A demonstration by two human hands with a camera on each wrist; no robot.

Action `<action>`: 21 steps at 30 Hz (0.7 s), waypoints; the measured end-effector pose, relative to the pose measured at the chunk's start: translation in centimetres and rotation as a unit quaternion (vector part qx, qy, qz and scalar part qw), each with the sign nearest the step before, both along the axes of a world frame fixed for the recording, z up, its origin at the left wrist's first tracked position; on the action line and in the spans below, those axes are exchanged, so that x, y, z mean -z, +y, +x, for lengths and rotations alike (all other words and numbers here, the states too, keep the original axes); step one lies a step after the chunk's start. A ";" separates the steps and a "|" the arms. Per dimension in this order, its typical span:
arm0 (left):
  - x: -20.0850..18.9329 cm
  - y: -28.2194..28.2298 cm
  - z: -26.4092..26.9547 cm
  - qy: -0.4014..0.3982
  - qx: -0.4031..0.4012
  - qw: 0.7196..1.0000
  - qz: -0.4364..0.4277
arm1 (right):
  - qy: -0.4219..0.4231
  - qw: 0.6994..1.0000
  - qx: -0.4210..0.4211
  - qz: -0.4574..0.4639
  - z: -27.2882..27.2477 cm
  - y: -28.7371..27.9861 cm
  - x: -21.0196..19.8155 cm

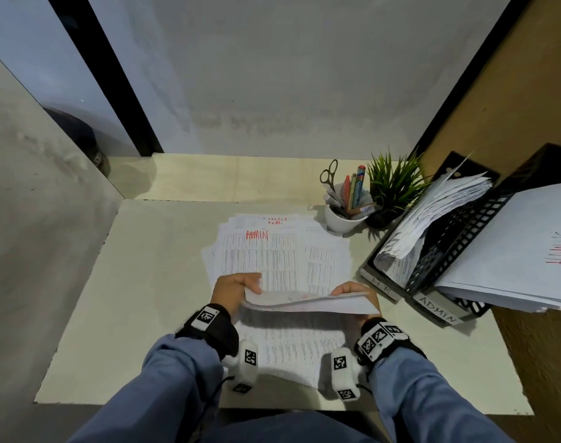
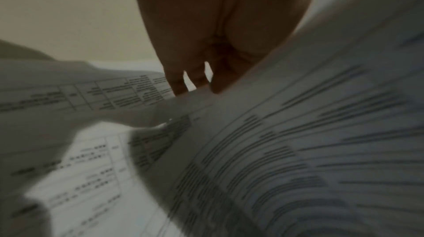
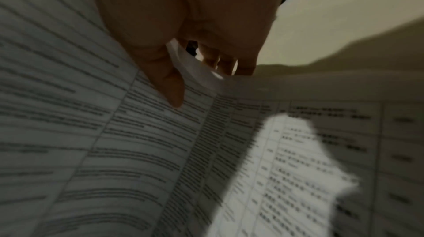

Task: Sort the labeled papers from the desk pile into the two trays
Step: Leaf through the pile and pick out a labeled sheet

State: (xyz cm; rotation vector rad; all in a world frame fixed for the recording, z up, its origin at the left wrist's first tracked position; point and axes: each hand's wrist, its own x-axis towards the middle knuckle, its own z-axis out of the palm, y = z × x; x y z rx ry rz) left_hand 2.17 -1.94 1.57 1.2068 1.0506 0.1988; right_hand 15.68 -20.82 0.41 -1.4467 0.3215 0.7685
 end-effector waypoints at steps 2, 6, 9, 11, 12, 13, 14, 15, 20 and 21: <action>1.0 1.0 -0.3 0.112 -0.030 0.981 0.155 | -0.013 1.000 0.011 0.003 -0.3 -0.4 0.2; 2.0 2.9 -0.8 0.266 -0.062 0.941 0.198 | 0.004 0.999 0.015 0.035 -0.4 -0.8 0.9; 2.2 3.2 -0.8 0.278 -0.020 0.948 0.153 | 0.012 0.999 0.005 0.052 -0.2 -0.7 1.2; 2.4 3.3 -0.9 0.268 -0.025 0.949 0.164 | 0.010 0.999 -0.001 0.051 -0.2 -0.6 1.2; 2.6 3.4 -1.0 0.262 -0.028 0.949 0.172 | 0.009 0.999 -0.001 0.045 -0.1 -0.6 1.3; 2.6 3.5 -1.1 0.254 -0.029 0.949 0.186 | 0.006 0.999 -0.001 0.040 0.0 -0.5 1.5; 2.6 3.6 -1.1 0.248 -0.023 0.946 0.207 | 0.002 0.999 -0.003 0.033 0.1 -0.4 1.4; 2.5 3.6 -1.2 0.237 -0.011 0.944 0.231 | -0.004 1.000 -0.004 0.028 0.2 -0.3 1.7; 1.7 2.6 -0.9 0.092 -0.040 0.979 0.176 | -0.027 0.998 -0.059 -0.025 0.6 -0.2 1.7; 1.8 2.6 -0.8 0.064 -0.065 0.986 0.139 | -0.050 0.991 -0.102 -0.071 0.9 -0.3 1.6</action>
